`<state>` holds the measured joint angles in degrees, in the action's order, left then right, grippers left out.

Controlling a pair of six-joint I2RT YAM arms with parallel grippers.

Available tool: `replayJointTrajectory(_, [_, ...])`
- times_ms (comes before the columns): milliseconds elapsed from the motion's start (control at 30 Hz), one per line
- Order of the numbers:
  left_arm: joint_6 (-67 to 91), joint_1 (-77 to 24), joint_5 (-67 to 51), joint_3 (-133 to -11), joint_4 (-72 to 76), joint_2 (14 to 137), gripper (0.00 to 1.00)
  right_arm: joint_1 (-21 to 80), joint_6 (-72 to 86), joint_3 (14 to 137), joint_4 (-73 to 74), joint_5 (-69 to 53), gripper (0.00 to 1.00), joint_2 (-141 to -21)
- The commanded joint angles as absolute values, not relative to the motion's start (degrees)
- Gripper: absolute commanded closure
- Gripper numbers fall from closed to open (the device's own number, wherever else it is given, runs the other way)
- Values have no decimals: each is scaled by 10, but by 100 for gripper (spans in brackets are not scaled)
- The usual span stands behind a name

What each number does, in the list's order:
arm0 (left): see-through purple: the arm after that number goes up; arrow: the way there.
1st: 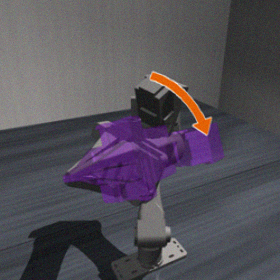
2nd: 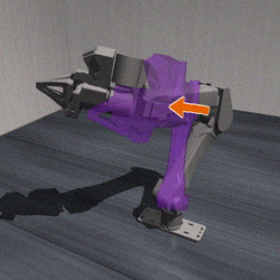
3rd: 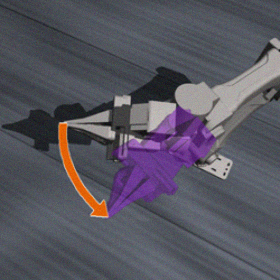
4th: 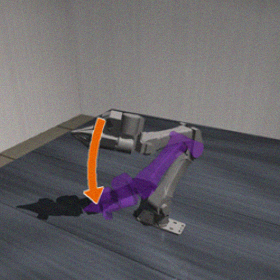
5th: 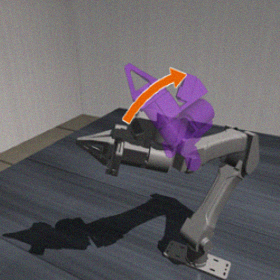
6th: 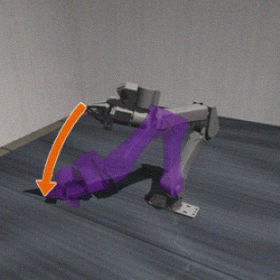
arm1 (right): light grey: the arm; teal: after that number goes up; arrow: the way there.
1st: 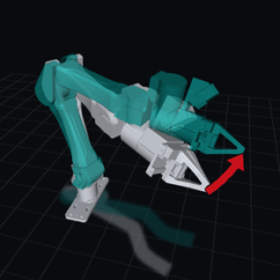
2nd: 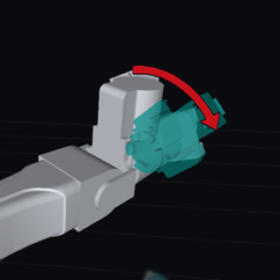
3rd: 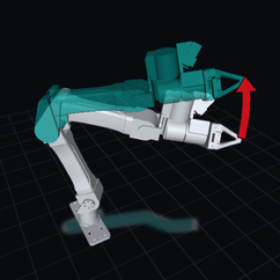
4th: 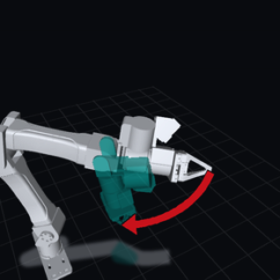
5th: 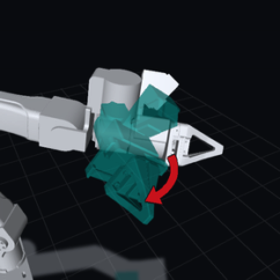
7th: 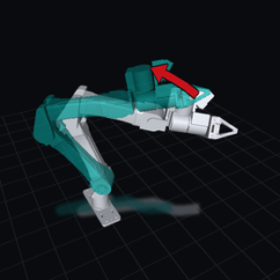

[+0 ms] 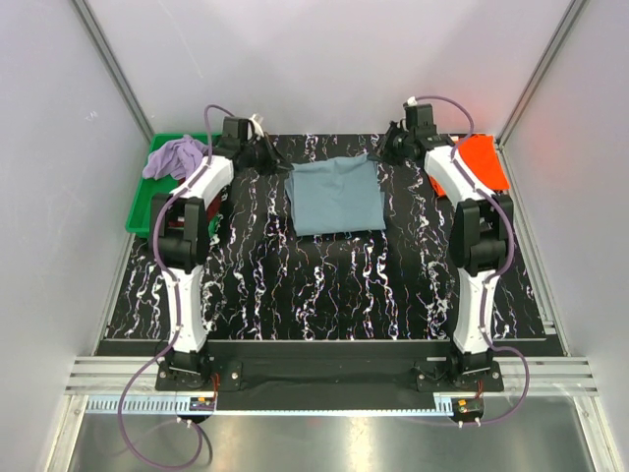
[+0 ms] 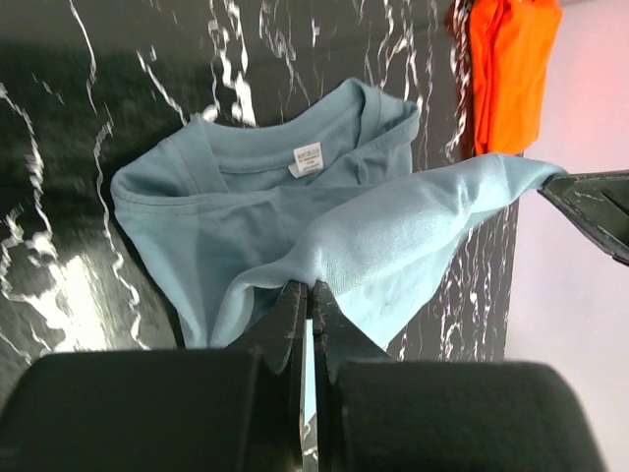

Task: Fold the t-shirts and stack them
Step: Fold the tshirt

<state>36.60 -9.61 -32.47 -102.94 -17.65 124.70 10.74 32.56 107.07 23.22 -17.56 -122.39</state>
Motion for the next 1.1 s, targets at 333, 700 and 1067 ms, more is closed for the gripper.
replayJointTrajectory(333, [395,-50,-337,-1188,-63,1377,67,96,332,1318,179,-260,78,-1419])
replayJointTrajectory(700, [339,-62,-301,-1072,-127,1270,33,75,266,1137,192,-243,16,-1275])
replayJointTrajectory(1067, [288,-126,-228,-825,-114,1144,36,74,210,953,207,-291,29,-1198])
